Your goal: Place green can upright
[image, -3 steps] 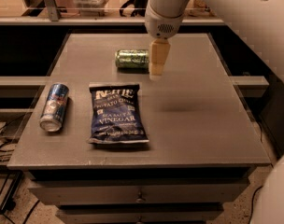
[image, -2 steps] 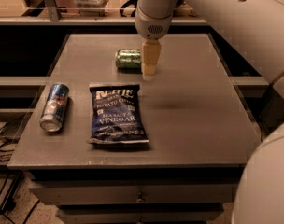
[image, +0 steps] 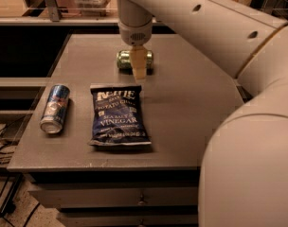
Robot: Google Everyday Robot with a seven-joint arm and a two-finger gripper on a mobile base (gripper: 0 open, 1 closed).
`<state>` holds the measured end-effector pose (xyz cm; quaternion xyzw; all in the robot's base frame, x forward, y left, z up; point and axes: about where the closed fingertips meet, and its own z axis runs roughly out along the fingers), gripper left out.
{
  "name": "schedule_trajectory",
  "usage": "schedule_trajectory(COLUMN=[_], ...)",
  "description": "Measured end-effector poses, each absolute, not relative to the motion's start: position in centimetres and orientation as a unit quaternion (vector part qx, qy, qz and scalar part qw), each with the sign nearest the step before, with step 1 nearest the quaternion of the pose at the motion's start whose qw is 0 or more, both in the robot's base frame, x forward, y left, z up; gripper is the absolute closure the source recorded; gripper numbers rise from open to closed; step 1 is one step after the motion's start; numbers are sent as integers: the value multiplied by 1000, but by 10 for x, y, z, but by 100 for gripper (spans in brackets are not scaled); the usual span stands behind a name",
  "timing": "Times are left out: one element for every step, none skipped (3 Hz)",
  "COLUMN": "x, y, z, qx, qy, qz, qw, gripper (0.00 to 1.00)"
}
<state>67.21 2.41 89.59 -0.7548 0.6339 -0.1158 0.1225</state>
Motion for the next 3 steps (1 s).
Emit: schedule_trajectory(x=[687, 701, 708], y=[31, 36, 40], z=[883, 868, 854], qx=[-754, -753, -758], qy=[634, 637, 635], qz=[-133, -133, -122], qw=[111, 98, 84], gripper=[0, 0, 16])
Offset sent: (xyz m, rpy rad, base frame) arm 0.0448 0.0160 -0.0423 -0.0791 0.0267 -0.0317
